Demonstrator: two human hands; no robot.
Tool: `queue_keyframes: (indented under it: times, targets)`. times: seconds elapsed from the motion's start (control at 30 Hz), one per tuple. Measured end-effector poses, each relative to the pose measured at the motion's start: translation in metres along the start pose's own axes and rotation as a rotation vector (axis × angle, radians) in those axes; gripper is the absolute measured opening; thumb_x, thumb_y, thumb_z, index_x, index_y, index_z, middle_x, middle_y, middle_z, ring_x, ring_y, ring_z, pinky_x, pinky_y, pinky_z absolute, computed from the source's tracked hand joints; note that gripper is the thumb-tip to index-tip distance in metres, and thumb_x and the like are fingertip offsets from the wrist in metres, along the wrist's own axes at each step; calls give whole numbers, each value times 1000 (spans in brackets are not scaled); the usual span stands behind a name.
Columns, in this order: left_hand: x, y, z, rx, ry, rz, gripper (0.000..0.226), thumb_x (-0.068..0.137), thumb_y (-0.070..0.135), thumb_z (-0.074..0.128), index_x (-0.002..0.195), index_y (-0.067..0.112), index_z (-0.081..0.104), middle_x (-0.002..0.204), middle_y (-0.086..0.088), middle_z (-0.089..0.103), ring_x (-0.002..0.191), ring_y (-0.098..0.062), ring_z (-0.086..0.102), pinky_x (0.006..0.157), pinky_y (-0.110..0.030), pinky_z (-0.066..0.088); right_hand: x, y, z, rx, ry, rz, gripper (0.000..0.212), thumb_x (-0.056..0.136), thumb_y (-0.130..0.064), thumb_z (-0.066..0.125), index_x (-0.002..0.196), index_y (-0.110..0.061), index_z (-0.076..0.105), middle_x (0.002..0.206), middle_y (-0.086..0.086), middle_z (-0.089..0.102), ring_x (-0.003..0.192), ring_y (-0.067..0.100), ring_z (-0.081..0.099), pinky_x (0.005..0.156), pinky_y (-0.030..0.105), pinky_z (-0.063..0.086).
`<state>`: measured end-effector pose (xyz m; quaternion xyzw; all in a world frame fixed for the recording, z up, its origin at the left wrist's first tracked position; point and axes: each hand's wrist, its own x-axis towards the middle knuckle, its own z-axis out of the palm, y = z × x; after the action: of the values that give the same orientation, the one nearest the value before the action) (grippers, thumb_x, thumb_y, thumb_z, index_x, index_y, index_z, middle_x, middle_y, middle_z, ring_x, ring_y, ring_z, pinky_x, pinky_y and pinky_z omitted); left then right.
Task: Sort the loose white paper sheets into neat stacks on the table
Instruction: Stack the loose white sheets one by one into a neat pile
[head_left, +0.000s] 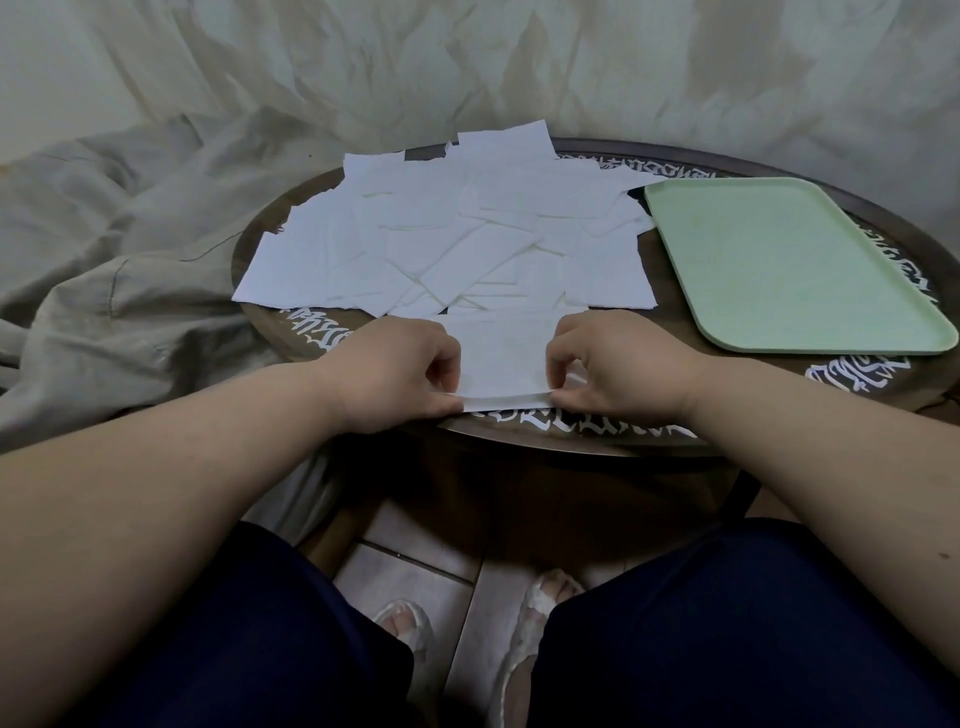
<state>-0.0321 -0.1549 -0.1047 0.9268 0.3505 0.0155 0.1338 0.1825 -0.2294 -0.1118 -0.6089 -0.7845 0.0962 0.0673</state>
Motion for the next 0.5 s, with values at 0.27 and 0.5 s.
queue_keyframes:
  times: [0.27, 0.5]
  targets:
    - [1, 2, 0, -30, -42, -12, 21, 79, 35, 74, 68, 30, 56, 85, 9, 64, 82, -8, 58, 77, -27, 45, 3, -1, 2, -92, -31, -12, 34, 75, -47, 71, 95, -23, 59, 104, -5, 47, 98, 15, 43, 80, 30, 39]
    - [0, 1, 1, -102, 18, -77, 17, 78, 32, 75, 70, 25, 61, 79, 8, 67, 77, -6, 60, 67, -15, 41, 11, -13, 6, -194, 42, -93, 39, 80, -48, 67, 104, -21, 52, 113, -3, 47, 84, 12, 32, 70, 31, 34]
